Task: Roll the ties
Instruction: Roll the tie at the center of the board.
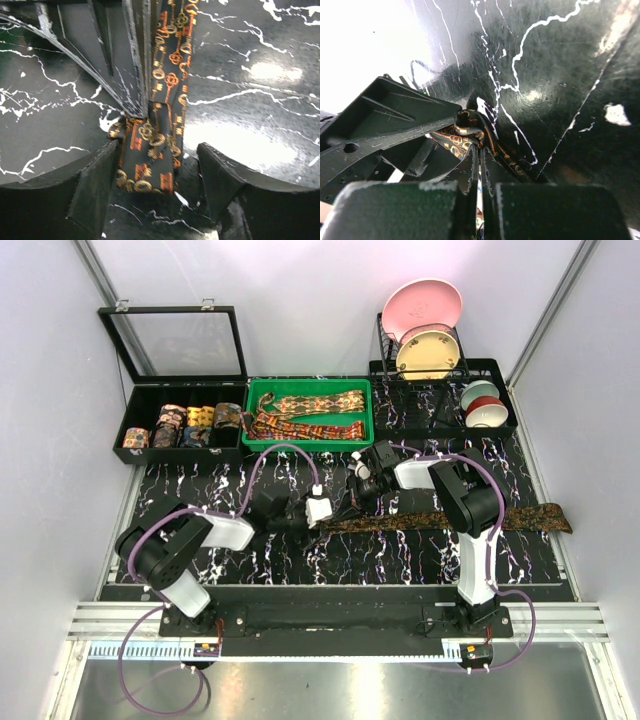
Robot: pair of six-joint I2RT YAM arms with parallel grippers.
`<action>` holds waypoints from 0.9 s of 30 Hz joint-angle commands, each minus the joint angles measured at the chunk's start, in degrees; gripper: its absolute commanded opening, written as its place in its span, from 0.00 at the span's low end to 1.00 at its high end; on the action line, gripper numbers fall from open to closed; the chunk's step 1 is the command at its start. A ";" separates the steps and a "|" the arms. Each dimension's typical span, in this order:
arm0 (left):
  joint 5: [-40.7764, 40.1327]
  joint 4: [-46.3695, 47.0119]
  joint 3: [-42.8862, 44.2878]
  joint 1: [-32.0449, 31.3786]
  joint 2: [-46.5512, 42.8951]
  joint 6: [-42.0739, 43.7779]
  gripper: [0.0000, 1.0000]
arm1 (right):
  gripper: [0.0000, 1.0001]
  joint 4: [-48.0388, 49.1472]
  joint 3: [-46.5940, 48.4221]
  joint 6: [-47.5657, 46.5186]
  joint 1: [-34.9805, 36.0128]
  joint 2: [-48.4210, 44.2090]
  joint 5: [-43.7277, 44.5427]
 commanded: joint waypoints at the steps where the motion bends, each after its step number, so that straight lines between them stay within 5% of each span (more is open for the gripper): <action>1: 0.55 -1.99 3.05 -0.28 2.25 1.33 0.70 | 0.00 -0.40 1.40 -0.87 0.15 0.28 -2.76; 5: 1.78 -5.16 4.37 -0.28 2.52 3.00 0.57 | 0.00 -0.31 0.79 -0.61 0.15 -1.12 -3.90; 7: -0.57 -6.04 4.46 -0.80 1.29 3.53 0.69 | 0.00 -0.40 0.70 -0.25 0.24 -2.09 -4.61; 9: -1.90 -6.04 4.37 -0.98 -0.37 3.70 0.99 | 0.00 -0.48 0.52 -0.34 0.15 -2.70 -4.70; 15: -5.43 -9.64 5.87 -0.98 -3.02 3.43 0.99 | 0.00 -0.13 0.35 -0.17 0.15 -1.31 -4.43; 27: 2.13 -23.96 13.07 -0.81 3.13 10.74 0.65 | 0.00 0.31 0.26 0.10 -0.11 -2.36 -5.05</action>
